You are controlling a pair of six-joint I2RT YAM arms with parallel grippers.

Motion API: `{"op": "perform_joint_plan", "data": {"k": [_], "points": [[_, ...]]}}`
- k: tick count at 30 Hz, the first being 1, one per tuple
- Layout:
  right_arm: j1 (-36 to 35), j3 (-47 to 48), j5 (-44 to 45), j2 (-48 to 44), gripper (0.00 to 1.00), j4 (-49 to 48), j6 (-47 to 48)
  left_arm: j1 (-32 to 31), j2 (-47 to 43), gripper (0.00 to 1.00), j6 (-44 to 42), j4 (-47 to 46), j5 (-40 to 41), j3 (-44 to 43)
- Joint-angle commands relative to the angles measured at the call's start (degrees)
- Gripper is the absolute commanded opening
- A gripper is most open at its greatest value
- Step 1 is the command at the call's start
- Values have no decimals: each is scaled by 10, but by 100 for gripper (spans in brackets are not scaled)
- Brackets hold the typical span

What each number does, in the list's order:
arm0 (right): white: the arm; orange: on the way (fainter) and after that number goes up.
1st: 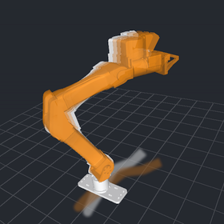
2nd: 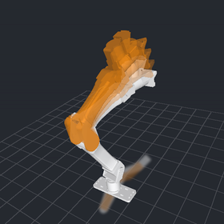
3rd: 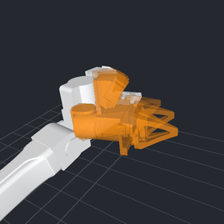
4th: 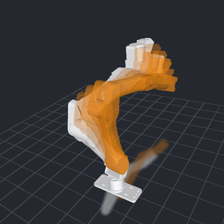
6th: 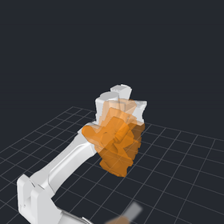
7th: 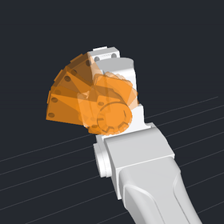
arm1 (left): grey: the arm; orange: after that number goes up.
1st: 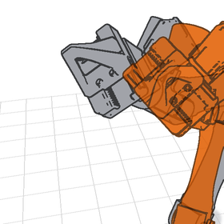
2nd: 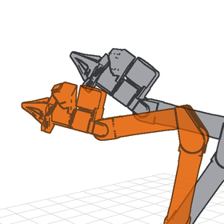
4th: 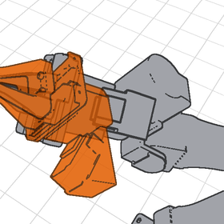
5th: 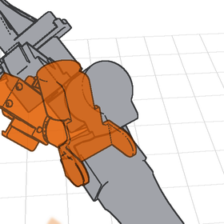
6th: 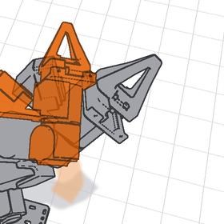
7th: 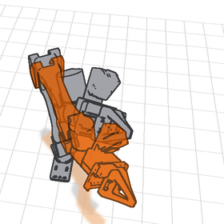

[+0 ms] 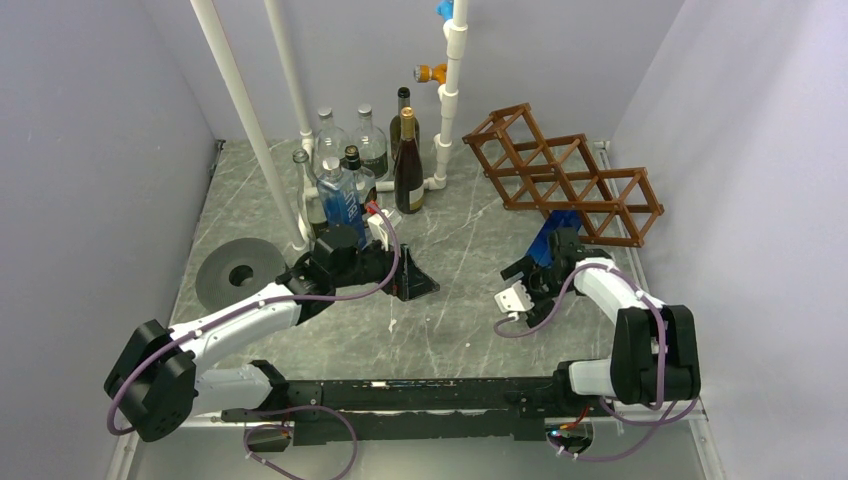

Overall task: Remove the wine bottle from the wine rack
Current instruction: Pick up the wine bottle from the wine rack.

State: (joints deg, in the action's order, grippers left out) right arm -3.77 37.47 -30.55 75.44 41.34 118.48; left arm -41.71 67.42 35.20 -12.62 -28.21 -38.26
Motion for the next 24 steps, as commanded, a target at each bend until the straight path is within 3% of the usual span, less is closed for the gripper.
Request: {"op": "perform_joint_plan", "data": {"k": [1, 13, 24], "points": [[31, 22, 23, 6, 90, 25, 115, -3, -10, 100, 0, -20, -6, -5], [51, 37, 11, 11, 88, 20, 117, -3, -3, 100, 2, -29, -9, -2], [-7, 27, -23, 10, 82, 44, 88, -4, 13, 100, 9, -42, -17, -6]]}}
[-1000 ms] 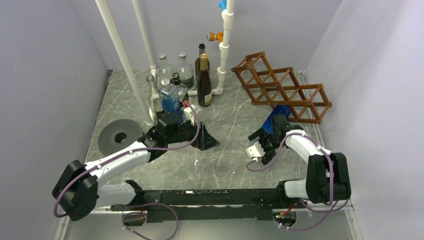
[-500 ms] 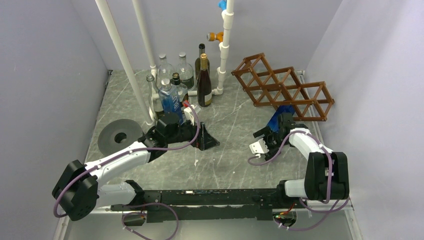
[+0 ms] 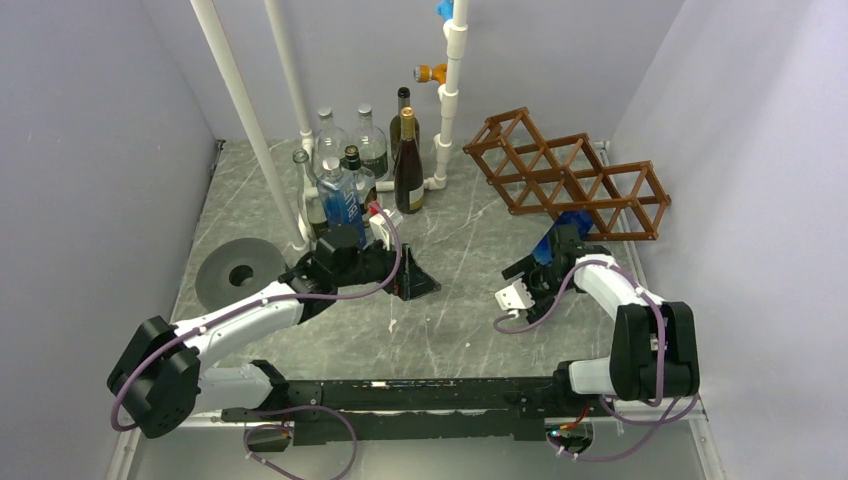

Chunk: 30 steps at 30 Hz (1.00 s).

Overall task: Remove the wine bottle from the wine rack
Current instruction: Pick up the wine bottle from the wine rack, then place the wine bottle at the center of the board.

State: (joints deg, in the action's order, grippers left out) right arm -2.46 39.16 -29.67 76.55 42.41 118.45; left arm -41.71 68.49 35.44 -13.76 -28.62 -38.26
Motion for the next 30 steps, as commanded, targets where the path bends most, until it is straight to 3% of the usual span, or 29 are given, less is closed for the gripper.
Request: {"op": "perform_joint_plan", "data": {"k": [1, 14, 30], "points": [[-27, 10, -32, 1, 82, 33, 84, -3, 4, 99, 7, -31, -13, -7], [-112, 24, -46, 30, 75, 13, -2, -4, 5, 100, 3, -23, -7, -9], [-166, 25, -47, 42, 66, -16, -88, -4, -2, 100, -6, -8, -2, -12]]}}
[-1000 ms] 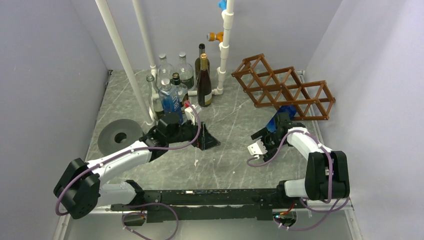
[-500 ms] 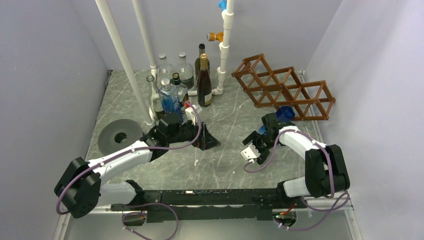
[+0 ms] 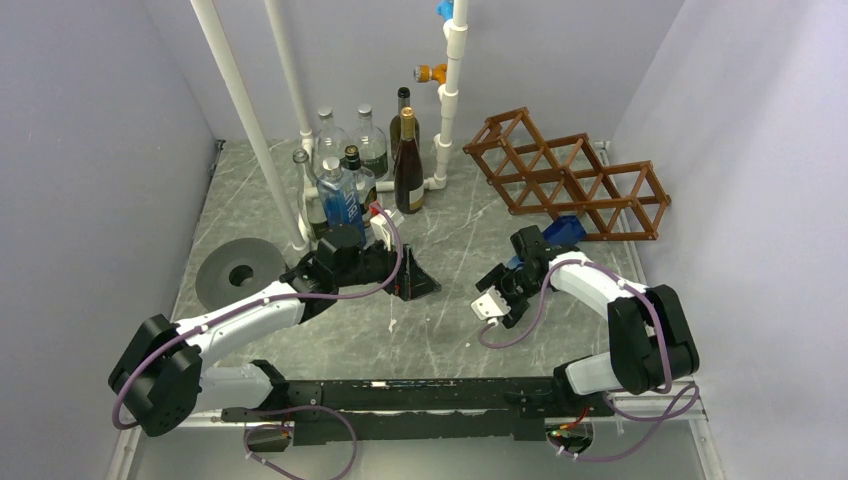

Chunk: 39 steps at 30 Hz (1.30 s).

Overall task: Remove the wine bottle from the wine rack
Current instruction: Place the wine bottle at the center of the board.

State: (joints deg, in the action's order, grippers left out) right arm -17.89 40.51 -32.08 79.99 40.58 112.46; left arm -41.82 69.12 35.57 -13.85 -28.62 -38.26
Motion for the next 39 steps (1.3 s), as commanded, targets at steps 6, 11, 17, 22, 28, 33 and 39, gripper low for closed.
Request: {"op": "perform_joint_plan", "data": {"k": [6, 11, 17, 22, 28, 33, 39], "points": [[-24, 17, -26, 10, 64, 0, -46, -3, -8, 100, -10, -4, -1, -14], [-40, 21, -23, 15, 62, -9, -65, -3, -9, 100, -13, 1, -1, -15], [-50, 21, -23, 16, 63, -14, -81, -3, -19, 99, -18, 9, 5, -12], [-52, 59, -71, 13, 91, 39, -128, -3, -17, 99, -18, 6, 1, -11], [-52, 108, -112, -7, 100, 87, -207, -3, -25, 100, -21, 4, -2, -5], [-48, 128, -119, -32, 100, 127, -232, -3, -33, 99, -24, 5, -4, -3], [-31, 150, -151, -66, 100, 180, -259, -3, -51, 99, -32, 19, 3, -2]]}}
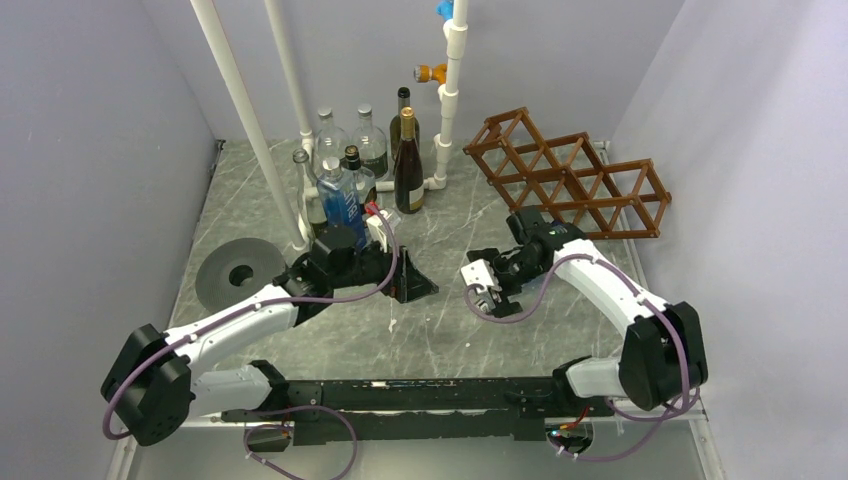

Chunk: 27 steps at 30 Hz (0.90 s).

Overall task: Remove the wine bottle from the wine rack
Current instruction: Place the wine bottle at the center of the board, then pick up the wine bottle from the center of the board.

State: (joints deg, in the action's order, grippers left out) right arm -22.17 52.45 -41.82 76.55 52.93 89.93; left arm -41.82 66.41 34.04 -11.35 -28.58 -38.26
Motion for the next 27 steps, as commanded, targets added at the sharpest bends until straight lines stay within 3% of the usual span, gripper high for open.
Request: {"op": "perform_joint_plan", "data": {"k": [1, 5, 10, 20, 27], "points": [[16, 32, -57, -38, 100, 55, -47, -3, -27, 100, -18, -3, 5, -1], [55, 29, -85, -67, 100, 40, -96, -3, -39, 100, -27, 9, 11, -2], [142, 18, -135, -95, 100, 52, -89, -3, -46, 100, -37, 24, 12, -8], [272, 48, -132, -41, 100, 186, 60, -3, -70, 100, -48, 34, 21, -2], [304, 65, -99, -10, 100, 189, 105, -2, -87, 99, -58, 46, 33, -1]]}}
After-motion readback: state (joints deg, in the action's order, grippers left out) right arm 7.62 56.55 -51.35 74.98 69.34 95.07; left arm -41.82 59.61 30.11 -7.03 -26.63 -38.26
